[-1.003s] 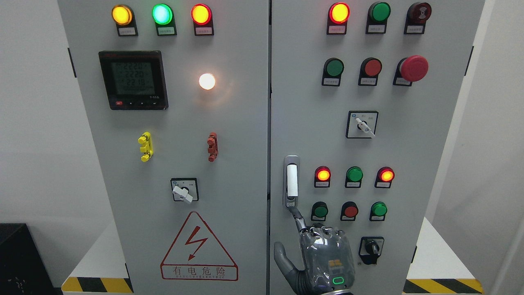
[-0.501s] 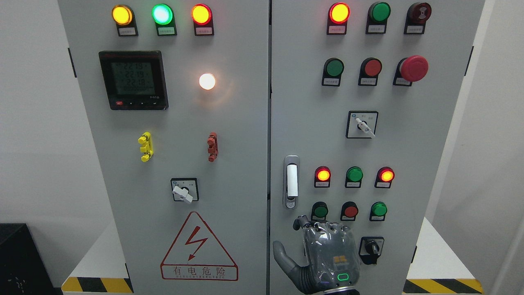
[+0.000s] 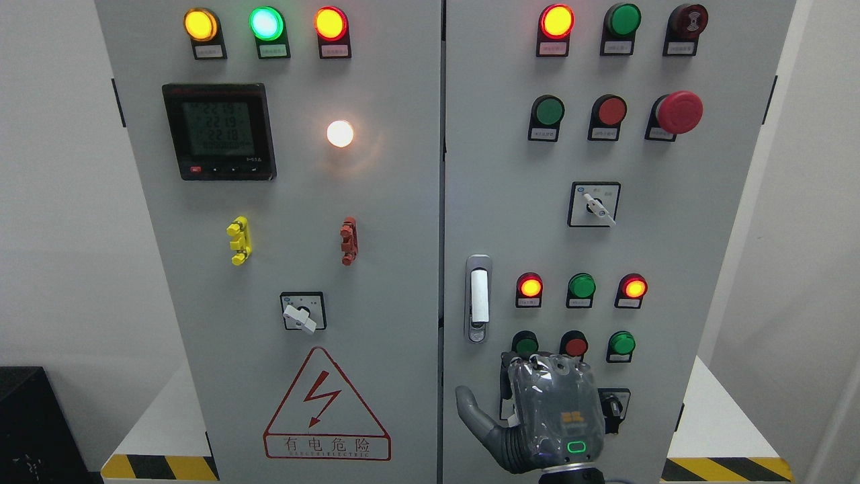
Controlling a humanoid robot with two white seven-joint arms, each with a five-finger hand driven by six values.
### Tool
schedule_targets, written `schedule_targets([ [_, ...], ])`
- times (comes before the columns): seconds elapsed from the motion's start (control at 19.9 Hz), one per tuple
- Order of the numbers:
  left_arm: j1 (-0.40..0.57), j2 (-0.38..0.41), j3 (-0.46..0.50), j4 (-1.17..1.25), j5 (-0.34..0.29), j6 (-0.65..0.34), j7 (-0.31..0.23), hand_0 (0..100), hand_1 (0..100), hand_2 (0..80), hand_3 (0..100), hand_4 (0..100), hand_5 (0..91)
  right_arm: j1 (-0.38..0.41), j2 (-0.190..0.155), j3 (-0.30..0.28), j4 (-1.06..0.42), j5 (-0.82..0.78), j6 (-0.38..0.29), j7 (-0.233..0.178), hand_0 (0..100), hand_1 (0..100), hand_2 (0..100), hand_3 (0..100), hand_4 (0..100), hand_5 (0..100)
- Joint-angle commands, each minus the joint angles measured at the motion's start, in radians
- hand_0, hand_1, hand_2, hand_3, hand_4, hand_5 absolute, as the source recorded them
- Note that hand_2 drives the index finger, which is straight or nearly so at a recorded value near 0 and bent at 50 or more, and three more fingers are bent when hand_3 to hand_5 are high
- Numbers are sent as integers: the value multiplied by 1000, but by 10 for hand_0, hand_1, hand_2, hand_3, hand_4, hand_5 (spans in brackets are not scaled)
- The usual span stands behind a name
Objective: Release door handle
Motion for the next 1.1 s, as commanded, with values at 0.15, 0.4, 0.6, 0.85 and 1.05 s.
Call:
schedule_targets([
  [0.15, 0, 0, -21, -20, 0, 0, 0, 0, 0, 21, 87, 12, 0, -105, 1, -9, 31, -7, 35, 17, 160, 293, 864, 1000, 984, 920],
  [0.4, 0, 0, -21, -20, 0, 0, 0, 0, 0, 23, 87, 12, 0, -112, 1, -3, 31, -45, 55, 19, 154, 287, 866, 1000, 984, 920],
  [0.6, 0, 0, -21, -20, 0, 0, 0, 0, 0, 22, 88, 12, 0, -135, 3, -1, 34, -44, 55, 23, 152, 282, 866, 1000, 984, 919],
  [0.85, 0, 0, -21, -20, 0, 0, 0, 0, 0, 22, 88, 12, 0, -171, 7, -9, 38, -38, 57, 45, 147, 325, 866, 1000, 984, 919],
  [1.05, 0, 0, -21, -20, 0, 0, 0, 0, 0, 23, 90, 12, 0, -176, 7, -9, 57, -35, 57, 45, 144, 350, 867, 1000, 983, 919],
])
